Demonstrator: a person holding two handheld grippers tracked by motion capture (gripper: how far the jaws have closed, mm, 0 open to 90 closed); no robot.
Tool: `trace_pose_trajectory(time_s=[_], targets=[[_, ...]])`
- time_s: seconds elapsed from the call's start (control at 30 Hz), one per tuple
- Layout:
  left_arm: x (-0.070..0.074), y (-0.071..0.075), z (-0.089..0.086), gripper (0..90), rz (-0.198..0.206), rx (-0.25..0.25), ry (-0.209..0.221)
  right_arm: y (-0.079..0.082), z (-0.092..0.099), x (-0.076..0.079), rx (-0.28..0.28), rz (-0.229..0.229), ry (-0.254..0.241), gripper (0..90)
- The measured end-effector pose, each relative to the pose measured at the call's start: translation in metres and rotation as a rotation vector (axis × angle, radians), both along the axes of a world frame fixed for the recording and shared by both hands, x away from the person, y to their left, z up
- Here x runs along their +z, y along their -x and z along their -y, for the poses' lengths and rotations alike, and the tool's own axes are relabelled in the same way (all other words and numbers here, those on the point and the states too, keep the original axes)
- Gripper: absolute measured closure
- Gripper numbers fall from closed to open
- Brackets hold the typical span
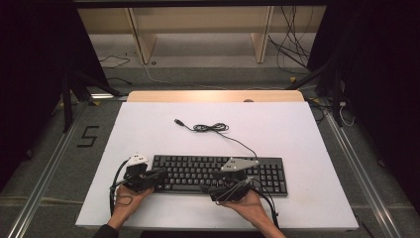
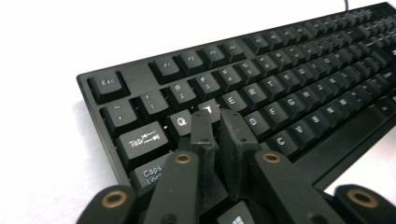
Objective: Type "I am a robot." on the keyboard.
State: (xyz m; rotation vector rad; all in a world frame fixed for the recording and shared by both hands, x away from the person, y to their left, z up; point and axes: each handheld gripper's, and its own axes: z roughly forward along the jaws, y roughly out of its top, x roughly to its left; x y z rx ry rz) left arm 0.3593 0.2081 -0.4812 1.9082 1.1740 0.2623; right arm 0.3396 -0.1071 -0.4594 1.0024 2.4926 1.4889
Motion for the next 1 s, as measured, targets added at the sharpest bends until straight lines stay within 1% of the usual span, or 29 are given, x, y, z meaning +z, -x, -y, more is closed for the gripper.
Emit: trace_pose_trajectory(time_s=[0.03, 0.07, 0.13, 0.17, 0.2, 0.23, 0.27, 0.37, 0.4, 0.43, 0.47, 0.5, 0.53, 0.57, 0.6, 0.63, 0.67, 0.7, 0.73, 0.8, 0.83, 0.87, 0.93, 0.97, 1.0], targets=[[0.0, 0.0, 0.0, 80.4, 0.0, 0.0, 0.0, 0.0, 0.0, 0.0, -0.001, 0.0, 0.001, 33.3], [0.001, 0.001, 0.0, 77.5, 0.001, -0.002, 0.013, -0.001, 0.0, 0.0, -0.003, -0.001, 0.001, 33.9], [0.001, 0.002, 0.001, 73.5, 0.0, -0.008, 0.021, -0.002, 0.0, -0.001, -0.005, -0.003, -0.002, 35.7], [0.002, 0.003, 0.001, 73.5, -0.002, -0.008, 0.026, -0.002, 0.0, -0.001, -0.005, -0.003, -0.002, 35.7], [0.003, 0.004, 0.002, 70.8, 0.001, -0.019, 0.029, -0.003, 0.001, -0.001, -0.01, -0.005, -0.001, 37.7], [0.003, 0.004, 0.002, 69.6, 0.001, -0.019, 0.029, -0.003, 0.001, -0.001, -0.01, -0.005, -0.001, 37.7], [0.004, 0.006, 0.003, 68.4, 0.003, -0.024, 0.037, -0.005, 0.002, -0.001, -0.017, -0.012, -0.008, 40.3], [0.005, 0.008, 0.003, 64.1, 0.0, -0.034, 0.034, -0.007, 0.003, -0.001, -0.025, -0.02, -0.015, 45.8], [0.006, 0.009, 0.003, 62.8, 0.0, -0.035, 0.041, -0.008, 0.003, -0.002, -0.028, -0.019, -0.014, 48.0], [0.006, 0.009, 0.003, 61.4, 0.0, -0.035, 0.041, -0.008, 0.003, -0.002, -0.028, -0.019, -0.014, 48.0], [0.006, 0.01, 0.003, 59.6, -0.001, -0.039, 0.046, -0.009, 0.002, -0.002, -0.031, -0.023, -0.009, 52.3], [0.006, 0.01, 0.003, 57.9, -0.001, -0.039, 0.046, -0.009, 0.002, -0.002, -0.031, -0.023, -0.009, 52.3], [0.007, 0.011, 0.002, 56.4, 0.0, -0.048, 0.063, -0.01, 0.002, -0.003, -0.033, -0.021, 0.0, 57.0], [0.007, 0.011, 0.002, 55.0, 0.0, -0.048, 0.063, -0.01, 0.002, -0.003, -0.033, -0.021, 0.0, 57.0], [0.008, 0.012, 0.002, 53.4, 0.002, -0.059, 0.071, -0.011, 0.001, -0.003, -0.034, -0.024, 0.003, 61.4], [0.008, 0.012, 0.002, 52.3, 0.002, -0.059, 0.071, -0.011, 0.001, -0.003, -0.034, -0.024, 0.003, 61.4], [0.008, 0.013, 0.003, 50.8, 0.004, -0.061, 0.075, -0.012, 0.0, -0.004, -0.034, -0.027, 0.009, 65.0], [0.008, 0.013, 0.003, 49.6, 0.004, -0.061, 0.075, -0.012, 0.0, -0.004, -0.034, -0.027, 0.009, 65.0], [0.009, 0.014, 0.003, 48.6, 0.004, -0.062, 0.085, -0.012, -0.002, -0.004, -0.032, -0.028, 0.014, 69.4], [0.009, 0.014, 0.003, 46.5, 0.009, -0.063, 0.088, -0.013, -0.005, -0.004, -0.034, -0.026, 0.022, 73.9], [0.009, 0.014, 0.003, 45.4, 0.009, -0.063, 0.088, -0.013, -0.005, -0.004, -0.034, -0.026, 0.022, 73.9], [0.009, 0.014, 0.003, 45.4, 0.009, -0.065, 0.089, -0.014, -0.006, -0.004, -0.033, -0.027, 0.026, 75.8], [0.009, 0.014, 0.003, 41.6, 0.01, -0.059, 0.096, -0.015, -0.01, -0.004, -0.034, -0.026, 0.037, 81.8], [0.009, 0.014, 0.003, 40.5, 0.01, -0.059, 0.096, -0.015, -0.01, -0.004, -0.034, -0.026, 0.037, 81.8], [0.01, 0.015, 0.003, 39.5, 0.009, -0.057, 0.102, -0.017, -0.012, -0.005, -0.036, -0.028, 0.044, 84.6]])
